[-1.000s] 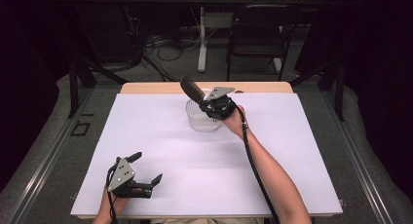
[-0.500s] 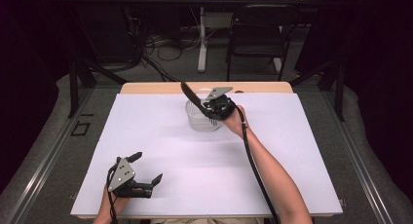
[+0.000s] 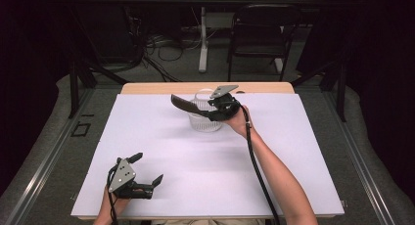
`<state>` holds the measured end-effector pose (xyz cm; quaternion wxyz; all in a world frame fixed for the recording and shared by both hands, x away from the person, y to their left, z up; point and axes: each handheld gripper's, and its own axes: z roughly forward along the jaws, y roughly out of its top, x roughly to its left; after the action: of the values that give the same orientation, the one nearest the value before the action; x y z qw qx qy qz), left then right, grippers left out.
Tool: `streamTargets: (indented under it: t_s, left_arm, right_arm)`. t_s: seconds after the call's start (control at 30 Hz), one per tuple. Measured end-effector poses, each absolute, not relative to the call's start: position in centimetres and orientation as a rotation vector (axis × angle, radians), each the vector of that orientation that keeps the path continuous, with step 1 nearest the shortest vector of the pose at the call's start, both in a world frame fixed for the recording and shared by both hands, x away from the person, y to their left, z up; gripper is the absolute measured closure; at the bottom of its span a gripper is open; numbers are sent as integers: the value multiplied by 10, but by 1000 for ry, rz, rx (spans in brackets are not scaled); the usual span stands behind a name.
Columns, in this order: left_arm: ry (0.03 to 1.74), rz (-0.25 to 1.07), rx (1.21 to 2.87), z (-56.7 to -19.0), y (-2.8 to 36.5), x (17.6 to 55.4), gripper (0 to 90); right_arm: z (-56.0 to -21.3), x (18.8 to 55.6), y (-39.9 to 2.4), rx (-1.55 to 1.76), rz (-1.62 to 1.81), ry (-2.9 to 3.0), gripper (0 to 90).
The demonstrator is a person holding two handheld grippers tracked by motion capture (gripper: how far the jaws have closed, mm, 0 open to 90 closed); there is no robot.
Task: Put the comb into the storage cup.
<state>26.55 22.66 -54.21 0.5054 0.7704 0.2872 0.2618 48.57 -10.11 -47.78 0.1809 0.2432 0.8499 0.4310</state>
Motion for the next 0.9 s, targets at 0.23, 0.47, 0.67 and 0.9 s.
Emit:
streamTargets:
  t_s: [0.23, 0.47, 0.67, 0.9]
  left_arm:
    - [696, 633, 1858, -542, 227, 265, 8]
    - [694, 635, 1863, -542, 226, 265, 8]
    - [696, 630, 1859, -542, 226, 265, 8]
    - [698, 633, 1859, -542, 227, 265, 8]
  right_arm:
    - [-468, 478, -109, 695, 1271, 2429, 329]
    - [-464, 467, -113, 682, 1292, 2434, 259]
    - [-461, 460, -118, 678, 1294, 2446, 200]
    - [-460, 451, -126, 681, 1285, 2460, 155]
